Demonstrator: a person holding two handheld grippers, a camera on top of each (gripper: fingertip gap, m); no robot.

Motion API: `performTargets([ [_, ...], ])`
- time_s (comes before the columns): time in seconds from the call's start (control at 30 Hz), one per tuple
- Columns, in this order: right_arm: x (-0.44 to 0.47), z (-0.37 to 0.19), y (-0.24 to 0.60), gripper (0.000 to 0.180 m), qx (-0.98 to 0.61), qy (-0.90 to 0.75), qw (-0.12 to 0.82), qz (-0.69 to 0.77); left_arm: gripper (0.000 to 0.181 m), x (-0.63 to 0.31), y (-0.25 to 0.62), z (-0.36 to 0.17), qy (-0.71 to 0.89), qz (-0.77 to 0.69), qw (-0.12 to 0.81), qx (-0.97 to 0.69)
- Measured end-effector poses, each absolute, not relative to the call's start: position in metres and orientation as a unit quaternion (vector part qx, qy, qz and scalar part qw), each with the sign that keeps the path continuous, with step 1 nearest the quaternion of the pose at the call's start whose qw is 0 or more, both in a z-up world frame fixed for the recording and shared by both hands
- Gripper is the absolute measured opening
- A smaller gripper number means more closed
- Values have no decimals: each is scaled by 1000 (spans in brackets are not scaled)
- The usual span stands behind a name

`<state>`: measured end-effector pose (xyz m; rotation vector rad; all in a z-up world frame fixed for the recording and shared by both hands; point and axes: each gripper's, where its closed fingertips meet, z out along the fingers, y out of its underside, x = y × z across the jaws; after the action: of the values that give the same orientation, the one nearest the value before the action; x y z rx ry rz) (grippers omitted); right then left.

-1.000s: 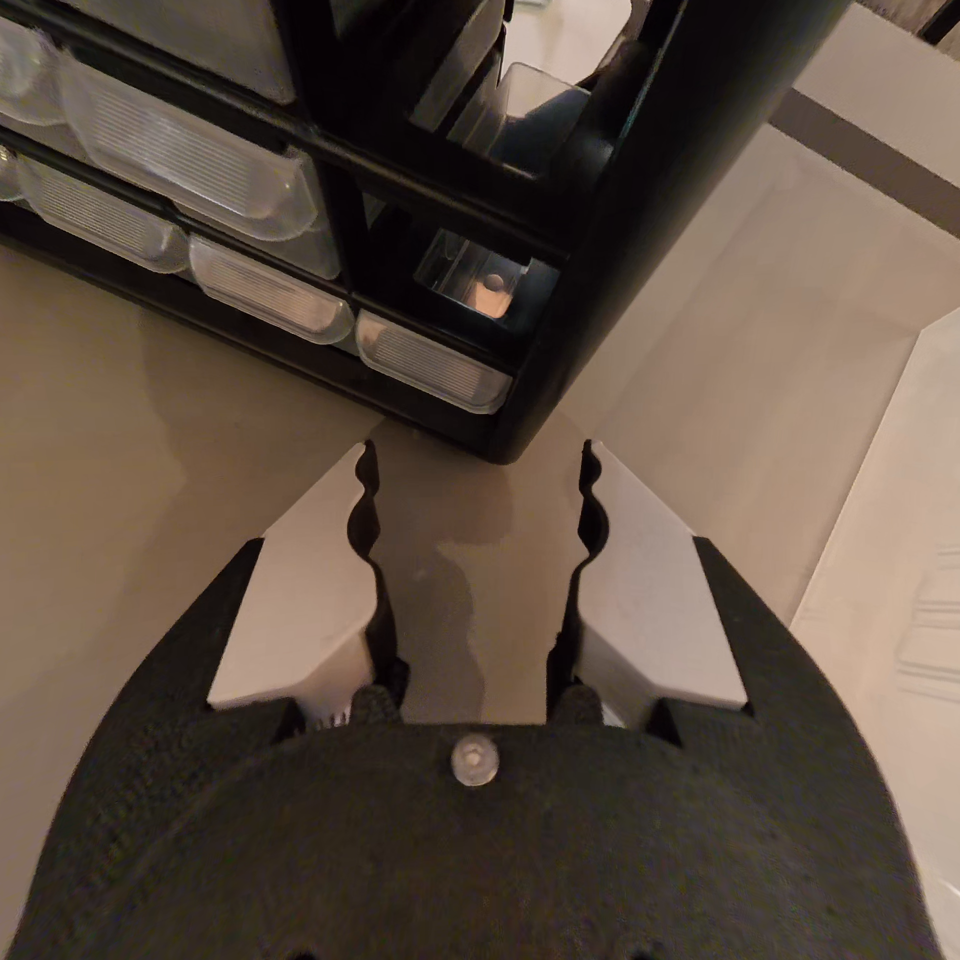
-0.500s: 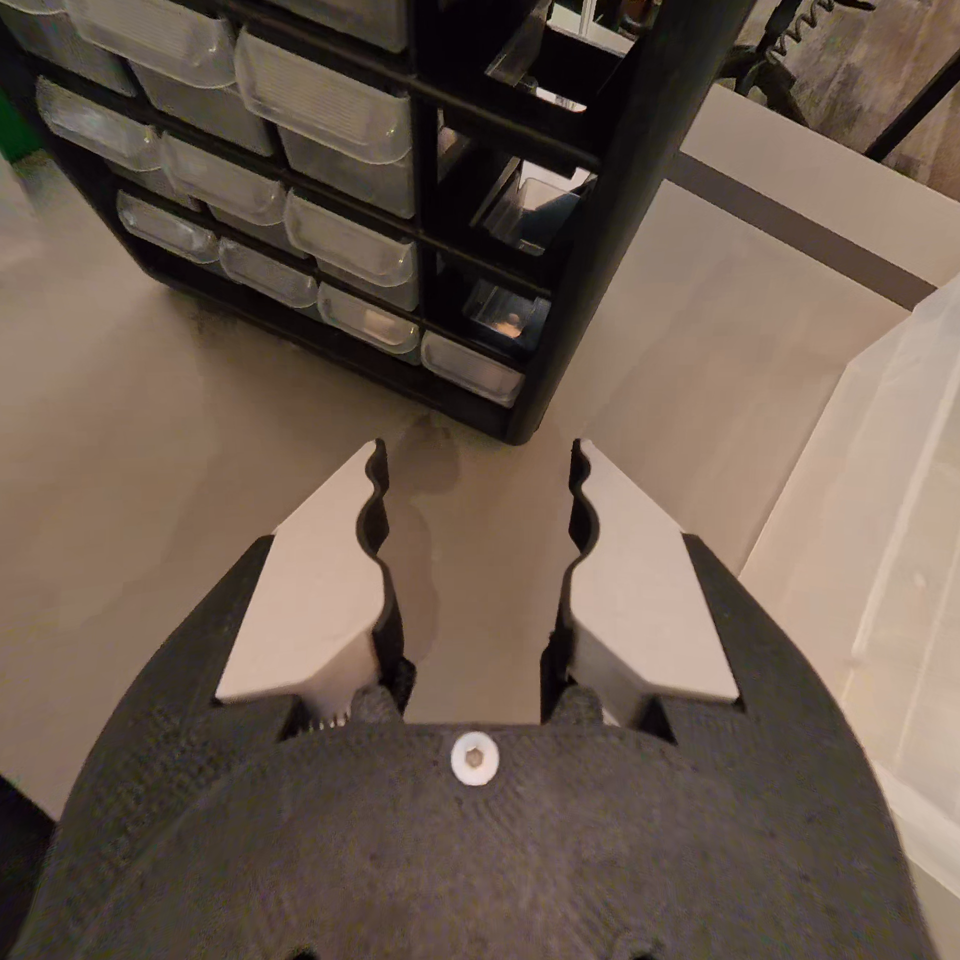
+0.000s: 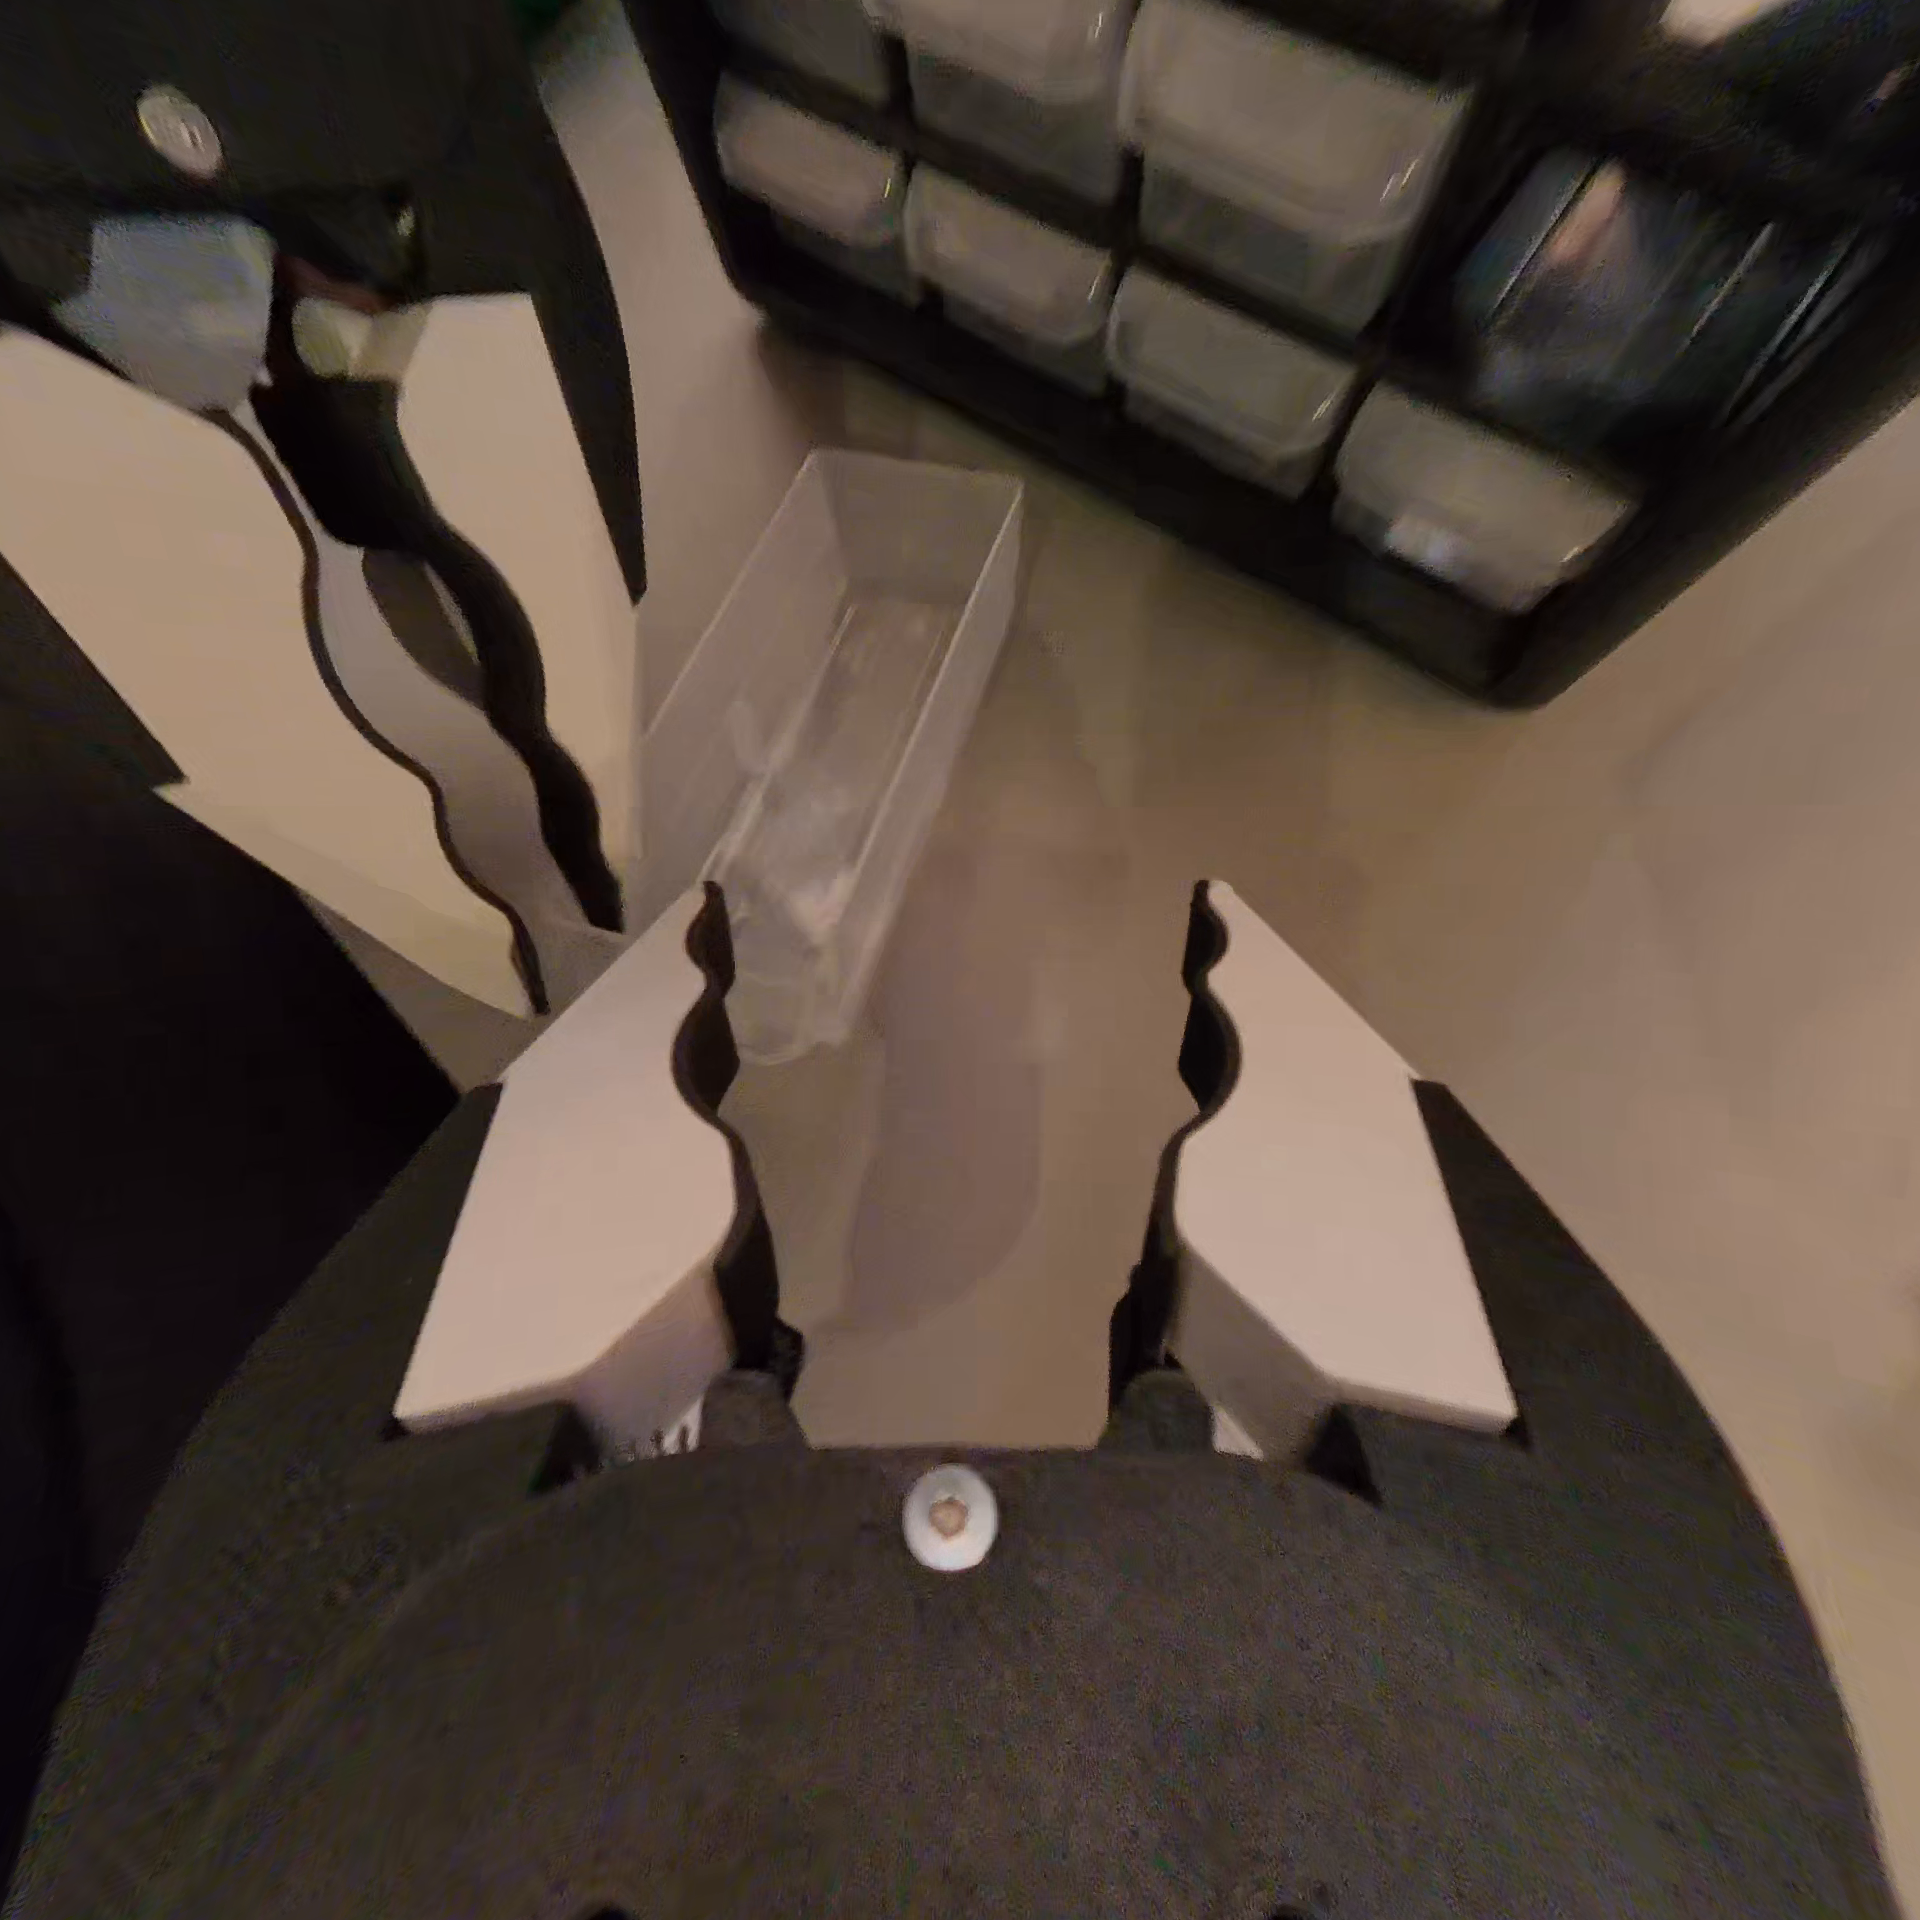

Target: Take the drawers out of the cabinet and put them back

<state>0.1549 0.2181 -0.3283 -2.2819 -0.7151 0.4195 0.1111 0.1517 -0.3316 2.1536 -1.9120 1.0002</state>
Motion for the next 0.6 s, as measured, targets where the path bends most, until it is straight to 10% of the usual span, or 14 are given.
performTargets([
  [0.23,139,-323,197,95,-887,-238,329,221,30,91,154,-285,-641,359,47,677],
  [0.47,124,-360,184,106,-912,-268,277,144,39,83,276,-150,-611,287,-295,676],
  [0.6,120,-381,180,98,-921,-283,241,116,64,78,350,-145,-583,236,-315,711],
])
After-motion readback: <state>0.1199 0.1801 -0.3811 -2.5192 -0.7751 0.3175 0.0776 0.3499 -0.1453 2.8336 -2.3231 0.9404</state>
